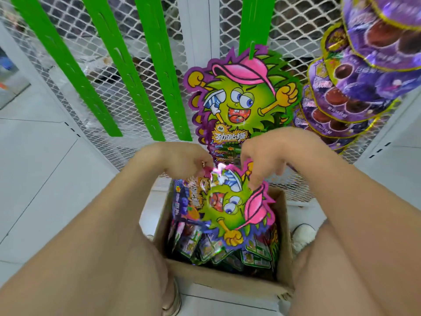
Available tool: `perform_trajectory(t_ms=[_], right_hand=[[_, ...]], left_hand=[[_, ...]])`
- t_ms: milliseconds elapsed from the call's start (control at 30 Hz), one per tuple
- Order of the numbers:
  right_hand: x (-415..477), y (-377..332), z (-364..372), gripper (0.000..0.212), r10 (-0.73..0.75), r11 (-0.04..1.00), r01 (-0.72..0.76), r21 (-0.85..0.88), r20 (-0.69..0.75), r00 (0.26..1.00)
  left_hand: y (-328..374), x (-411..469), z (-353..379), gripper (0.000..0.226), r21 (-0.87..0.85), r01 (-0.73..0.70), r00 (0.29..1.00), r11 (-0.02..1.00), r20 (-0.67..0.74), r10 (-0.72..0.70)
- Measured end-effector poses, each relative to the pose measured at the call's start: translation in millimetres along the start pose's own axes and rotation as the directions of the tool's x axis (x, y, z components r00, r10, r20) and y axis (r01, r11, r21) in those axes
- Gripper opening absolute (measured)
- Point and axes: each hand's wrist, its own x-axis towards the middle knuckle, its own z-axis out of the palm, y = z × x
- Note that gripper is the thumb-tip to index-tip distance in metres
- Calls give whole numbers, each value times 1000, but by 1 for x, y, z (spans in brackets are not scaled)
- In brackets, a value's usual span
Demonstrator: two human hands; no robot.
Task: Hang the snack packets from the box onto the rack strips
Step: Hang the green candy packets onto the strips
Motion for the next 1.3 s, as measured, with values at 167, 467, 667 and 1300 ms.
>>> perform_trajectory(t_ms=[167,467,667,1300], right_hand=[[-23,30,-2,20,81,942,-30,335,-139,987],[-54,52,10,9,84,790,317,525,-604,792],[-41,28,15,11,-51,882,370,293,-720,692],[7,-45,2,25,-176,881,406,241,-630,756]], left_hand=[[-8,-10,-9,25,-188,-45,975,981,-223,2],[5,-12,-9,16,-360,26,928,933,-339,-156],[-8,-4,-11,30,-494,140,448,858,-741,-500],[-51,-36,-22,37,-585,-30,786,811,-515,-342]])
